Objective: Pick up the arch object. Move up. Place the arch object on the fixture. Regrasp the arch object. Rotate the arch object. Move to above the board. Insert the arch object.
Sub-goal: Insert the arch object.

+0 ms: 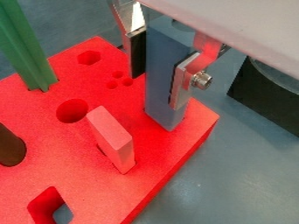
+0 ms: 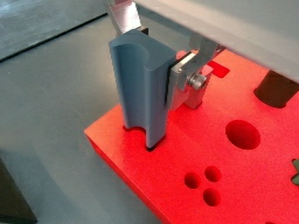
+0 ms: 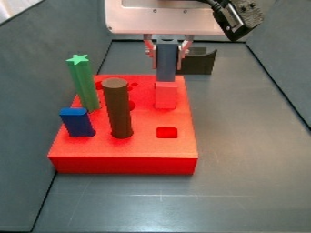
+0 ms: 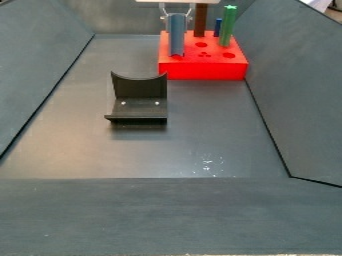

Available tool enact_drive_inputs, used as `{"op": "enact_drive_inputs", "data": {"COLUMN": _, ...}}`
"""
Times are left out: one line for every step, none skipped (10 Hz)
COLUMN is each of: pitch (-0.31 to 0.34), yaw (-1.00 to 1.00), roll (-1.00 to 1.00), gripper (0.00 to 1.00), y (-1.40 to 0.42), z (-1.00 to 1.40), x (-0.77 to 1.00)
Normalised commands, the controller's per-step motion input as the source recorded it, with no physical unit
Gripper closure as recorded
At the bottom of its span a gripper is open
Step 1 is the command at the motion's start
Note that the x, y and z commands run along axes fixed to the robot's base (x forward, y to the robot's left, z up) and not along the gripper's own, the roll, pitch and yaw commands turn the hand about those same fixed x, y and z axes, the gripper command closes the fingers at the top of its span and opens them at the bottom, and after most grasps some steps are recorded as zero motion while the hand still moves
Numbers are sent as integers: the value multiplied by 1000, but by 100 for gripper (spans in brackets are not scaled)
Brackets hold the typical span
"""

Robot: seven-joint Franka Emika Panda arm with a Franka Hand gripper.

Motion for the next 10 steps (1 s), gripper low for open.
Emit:
{"op": "enact_drive_inputs", "data": {"pitch": -16, "yaw": 34, "roll": 109, "gripper": 100, "y": 89, "z": -363, "x": 0}}
{"op": "enact_drive_inputs", "data": {"pitch": -14, "yaw": 63, "roll": 140, "gripper": 100, "y": 134, "z": -374, "x": 0}}
{"op": "enact_drive_inputs", "data": {"pitch": -19, "yaw": 69, "roll": 146, "gripper": 100, "y": 129, "z": -371, "x": 0}}
{"op": "enact_drive_inputs", "data": {"pitch": -33, "yaw": 0, "roll": 87, "gripper": 100, "y": 0, "z": -443, "x": 0}}
{"op": "enact_drive_inputs", "data": {"pitch": -76, "yaw": 0, "roll": 76, "gripper": 100, "y": 0, "z": -523, "x": 0}}
{"op": "enact_drive_inputs", "data": {"pitch": -127, "yaw": 0, "roll": 94, "gripper": 100, "y": -6, "z": -611, "x": 0}}
{"op": "enact_drive_inputs", "data": {"pitch": -149, "yaw": 0, "roll": 99, "gripper": 100, "y": -17, "z": -646, "x": 0}}
{"op": "enact_drive_inputs", "data": {"pitch": -160, "yaw": -177, "roll": -59, "gripper": 100, "y": 0, "z": -314, "x": -97}}
{"op": "enact_drive_inputs", "data": {"pitch": -20, "yaw": 0, "roll": -54, "gripper": 100, "y": 89, "z": -31, "x": 6}}
{"op": "enact_drive_inputs", "data": {"pitch": 0, "yaw": 0, "roll": 0, "gripper": 100, "y": 0, "z": 0, "x": 0}}
